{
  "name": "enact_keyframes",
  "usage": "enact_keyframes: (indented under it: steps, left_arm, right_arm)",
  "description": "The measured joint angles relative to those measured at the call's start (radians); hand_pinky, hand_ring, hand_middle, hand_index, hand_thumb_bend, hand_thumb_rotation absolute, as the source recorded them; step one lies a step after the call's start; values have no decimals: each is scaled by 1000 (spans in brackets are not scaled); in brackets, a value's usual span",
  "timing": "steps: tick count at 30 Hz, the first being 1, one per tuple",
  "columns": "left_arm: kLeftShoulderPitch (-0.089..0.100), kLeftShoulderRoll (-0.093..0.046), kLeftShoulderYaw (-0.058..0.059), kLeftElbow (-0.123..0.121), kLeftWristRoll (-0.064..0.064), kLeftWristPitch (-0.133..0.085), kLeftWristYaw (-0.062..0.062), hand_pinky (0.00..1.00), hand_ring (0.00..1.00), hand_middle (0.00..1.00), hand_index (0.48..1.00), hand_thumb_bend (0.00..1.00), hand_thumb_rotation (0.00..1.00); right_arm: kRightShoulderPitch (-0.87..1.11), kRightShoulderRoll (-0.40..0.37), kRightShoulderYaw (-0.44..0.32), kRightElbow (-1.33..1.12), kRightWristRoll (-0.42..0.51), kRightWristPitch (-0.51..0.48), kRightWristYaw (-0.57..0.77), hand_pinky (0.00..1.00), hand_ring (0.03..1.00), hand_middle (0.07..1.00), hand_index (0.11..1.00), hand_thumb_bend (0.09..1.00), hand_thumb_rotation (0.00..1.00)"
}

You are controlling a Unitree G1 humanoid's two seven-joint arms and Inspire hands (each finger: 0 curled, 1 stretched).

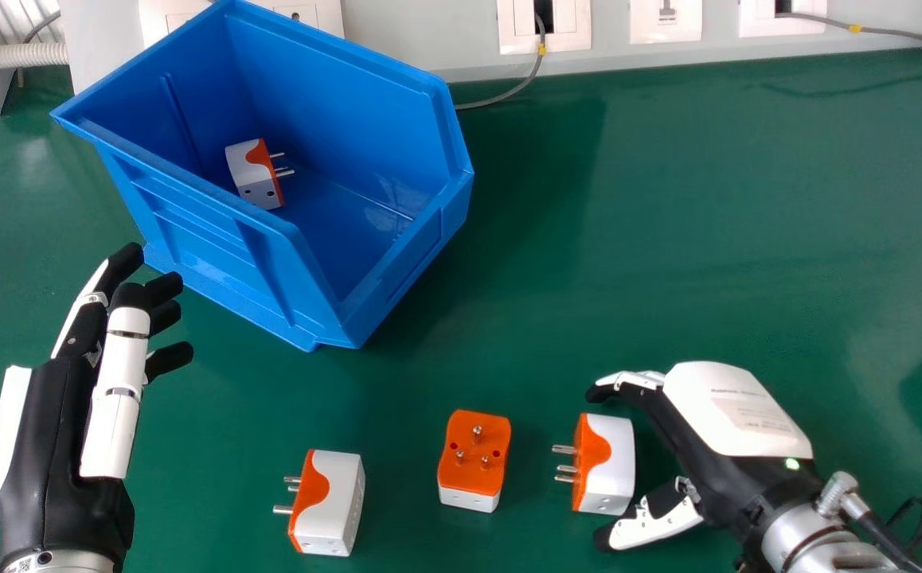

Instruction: Pick all objects and put in blue box

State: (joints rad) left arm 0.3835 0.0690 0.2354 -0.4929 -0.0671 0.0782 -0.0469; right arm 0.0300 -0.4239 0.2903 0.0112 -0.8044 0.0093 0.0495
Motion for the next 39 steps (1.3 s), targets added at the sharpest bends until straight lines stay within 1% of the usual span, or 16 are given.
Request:
enact_keyframes:
  steps: [8,9,11,20,24,26,27,30,31,32,33,34,39]
  left_arm:
    - [-1,0,-3,0,1,0,1,774,853,848,899,305,902]
    - [-1,0,-4,0,1,0,1,774,853,848,899,305,902]
    - [-1,0,-4,0,8,0,2,774,853,848,899,304,902]
    - [-2,0,-5,-1,9,0,4,773,853,848,900,301,901]
    - [-2,0,-5,-1,9,0,4,772,853,848,901,298,902]
    - [-2,0,-5,-2,9,0,4,772,853,848,902,295,902]
    - [-2,0,-5,-3,9,1,5,772,853,848,902,295,902]
    - [-1,0,-5,-14,9,9,5,771,853,848,902,293,903]
    - [-1,0,-6,-17,9,12,5,771,853,848,902,293,903]
    - [-1,0,-6,-20,9,15,5,772,853,848,903,293,903]
    - [-1,0,-6,-24,9,19,5,772,853,848,903,293,903]
    - [-2,0,-6,-26,9,21,5,772,853,847,903,294,903]
    - [-2,0,-9,-29,9,26,6,773,853,847,903,296,904]
  right_arm:
    - [-22,16,21,24,-21,22,-25,682,780,785,734,689,172]
    - [-25,17,23,26,-24,24,-25,680,779,784,731,688,171]
    - [-36,17,30,35,-29,27,-27,679,777,782,726,687,171]
    - [-52,17,43,52,-32,35,-40,666,759,768,702,673,172]
    - [-53,19,46,56,-30,36,-49,641,739,755,692,665,153]
    - [-53,22,47,58,-30,38,-58,622,720,738,681,663,125]
    - [-53,23,48,58,-30,39,-62,622,720,738,681,663,125]
    - [-51,28,50,59,-28,38,-76,571,666,696,646,667,68]
    - [-51,28,50,60,-28,38,-81,571,666,696,646,667,68]
    - [-50,28,51,63,-28,35,-89,551,646,679,615,636,78]
    - [-48,28,52,65,-29,31,-98,551,646,679,615,636,78]
    - [-47,27,55,68,-30,27,-109,532,626,662,590,610,86]
    - [-47,20,65,93,-33,-8,-169,513,604,641,569,590,92]
